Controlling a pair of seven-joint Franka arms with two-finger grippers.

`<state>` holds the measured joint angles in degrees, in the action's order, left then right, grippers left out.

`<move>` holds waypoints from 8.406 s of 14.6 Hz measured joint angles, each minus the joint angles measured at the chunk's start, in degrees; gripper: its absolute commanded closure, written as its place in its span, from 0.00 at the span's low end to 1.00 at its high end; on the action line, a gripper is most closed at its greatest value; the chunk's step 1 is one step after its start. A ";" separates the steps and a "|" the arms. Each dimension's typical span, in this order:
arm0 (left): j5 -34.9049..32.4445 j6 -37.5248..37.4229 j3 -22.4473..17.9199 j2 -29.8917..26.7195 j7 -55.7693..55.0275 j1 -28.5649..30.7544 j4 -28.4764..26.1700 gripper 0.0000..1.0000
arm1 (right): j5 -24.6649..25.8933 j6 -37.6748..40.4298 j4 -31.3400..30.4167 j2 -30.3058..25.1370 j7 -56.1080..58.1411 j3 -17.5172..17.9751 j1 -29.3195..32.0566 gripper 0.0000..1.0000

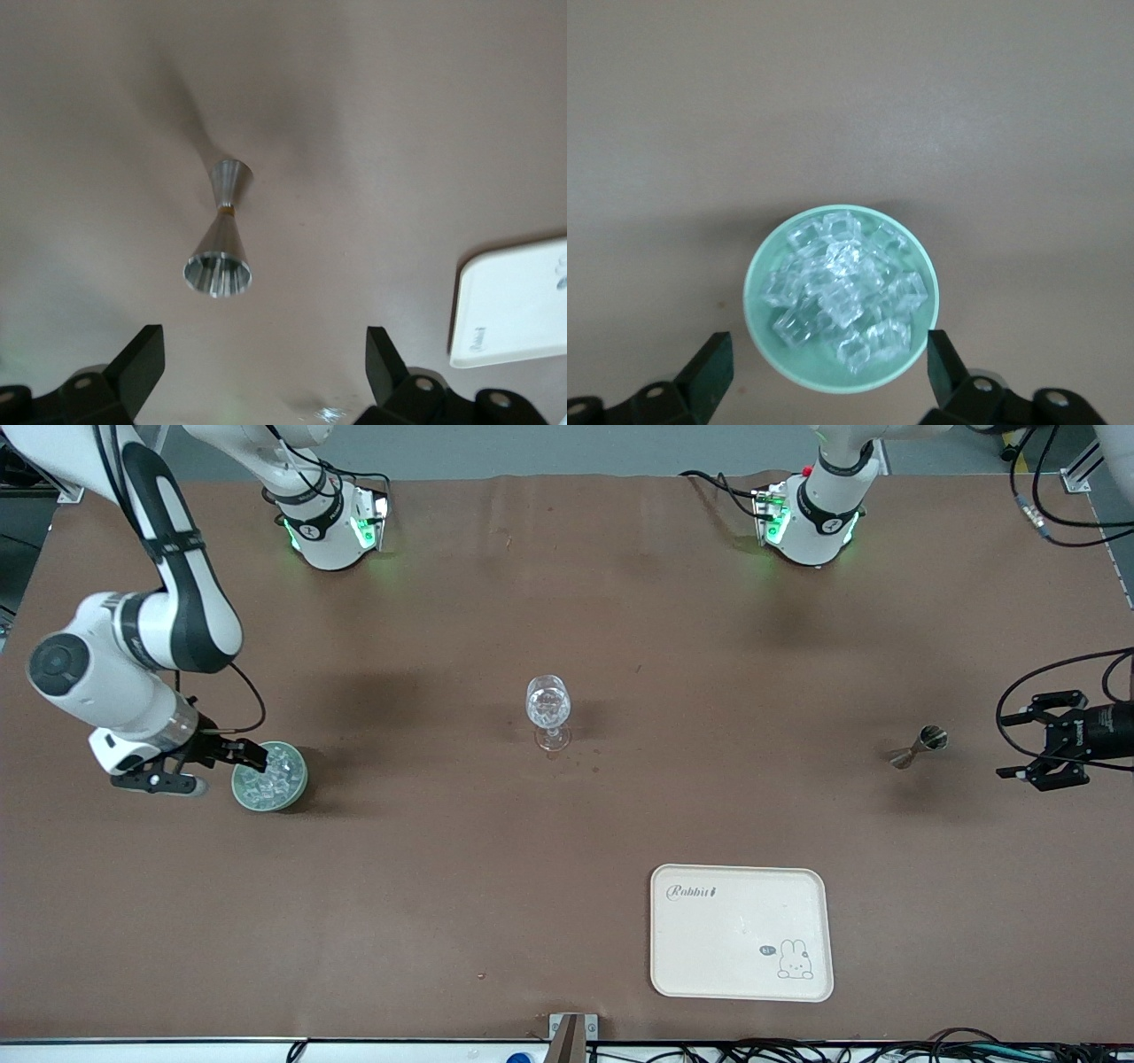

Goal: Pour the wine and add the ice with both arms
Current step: 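Grasp an ice cube with the right gripper while the left gripper grasps the jigger, then lift the ice cube with the right gripper while the left gripper lifts the jigger, then carry the metal jigger with the left gripper to above the wine glass, then tip the jigger over the wine glass rim with the left gripper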

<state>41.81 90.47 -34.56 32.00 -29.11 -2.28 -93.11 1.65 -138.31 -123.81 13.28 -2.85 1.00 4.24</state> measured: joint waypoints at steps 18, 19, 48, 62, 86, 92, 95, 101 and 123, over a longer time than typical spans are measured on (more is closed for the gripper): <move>23.75 -13.36 -0.72 20.47 12.28 5.92 -1.53 0.05 | 1.02 -6.35 -1.53 8.04 0.10 -0.01 -0.01 0.67; 24.35 -13.84 -0.72 20.77 12.27 5.93 -1.58 0.07 | 1.02 -6.34 -1.53 8.05 0.11 -0.01 -0.01 0.74; 31.31 -19.09 -0.99 21.77 7.76 8.43 -4.03 1.00 | -0.44 36.04 30.75 -2.78 -1.88 -0.20 -0.17 0.99; 32.08 -27.53 11.62 7.89 3.00 8.00 -7.12 0.99 | -2.48 51.48 34.25 -15.26 -3.49 -2.00 -0.30 0.99; 31.47 43.55 70.96 -13.22 -26.60 6.64 -23.66 0.99 | -2.50 52.25 34.26 -15.10 -3.50 -2.20 -1.02 0.98; 20.43 52.52 75.73 -7.82 -34.47 5.93 -20.83 0.99 | -2.50 52.28 34.26 -15.07 -3.50 -2.21 -1.02 0.98; 9.26 53.08 76.33 -4.63 -43.27 5.15 -17.54 0.99 | -2.50 52.28 34.26 -15.06 -3.50 -2.20 -1.02 0.98; -5.71 53.14 78.01 -1.20 -52.37 4.50 -14.55 0.99 | -2.50 52.29 34.26 -15.05 -3.50 -2.21 -1.02 0.98; -35.59 51.03 81.01 -1.04 -70.27 3.48 -12.11 0.99 | -2.50 52.29 34.26 -15.05 -3.50 -2.21 -1.02 0.98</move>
<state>6.21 141.50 46.45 30.97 -99.38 1.20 -105.22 -0.84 -86.02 -89.55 -1.76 -6.35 -1.21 3.22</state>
